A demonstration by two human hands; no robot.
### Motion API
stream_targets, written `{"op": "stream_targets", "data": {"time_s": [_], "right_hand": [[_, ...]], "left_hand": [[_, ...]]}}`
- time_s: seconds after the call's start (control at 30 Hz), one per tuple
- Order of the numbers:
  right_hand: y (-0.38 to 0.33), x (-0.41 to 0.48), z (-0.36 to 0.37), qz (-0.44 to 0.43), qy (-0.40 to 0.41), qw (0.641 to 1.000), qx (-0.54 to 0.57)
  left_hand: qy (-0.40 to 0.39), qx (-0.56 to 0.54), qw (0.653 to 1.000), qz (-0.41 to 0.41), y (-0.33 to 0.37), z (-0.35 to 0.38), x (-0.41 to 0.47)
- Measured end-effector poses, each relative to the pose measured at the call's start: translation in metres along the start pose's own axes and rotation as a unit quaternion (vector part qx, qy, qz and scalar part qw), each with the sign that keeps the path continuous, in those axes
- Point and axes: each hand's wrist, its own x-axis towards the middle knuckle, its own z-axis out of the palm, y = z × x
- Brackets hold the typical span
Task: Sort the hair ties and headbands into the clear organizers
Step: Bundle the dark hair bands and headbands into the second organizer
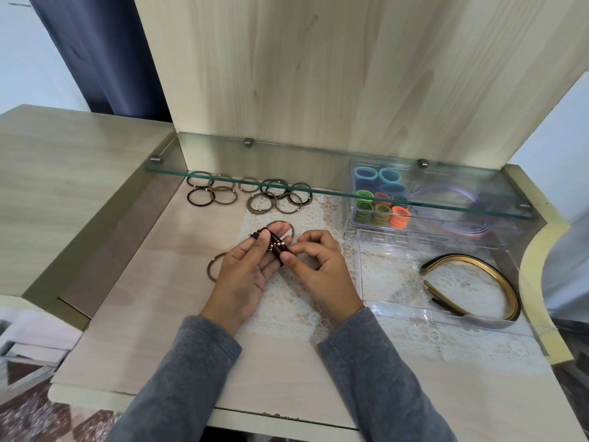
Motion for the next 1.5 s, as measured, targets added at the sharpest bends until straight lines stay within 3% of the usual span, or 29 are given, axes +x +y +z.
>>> {"op": "stream_targets", "data": {"time_s": [1.23,1.5], "right_hand": [[0.0021,-0.0004,-0.0023,-0.019,0.01,1.0,-0.004],[0.0023,-0.0013,0.0011,-0.103,0.078,0.989,-0.068]], "left_hand": [[-0.01,0.021,1.0,-0.007,0.0007,0.0045,-0.0045],[-0.012,0.019,1.0,-0.004,-0.0013,0.002,-0.004]]}}
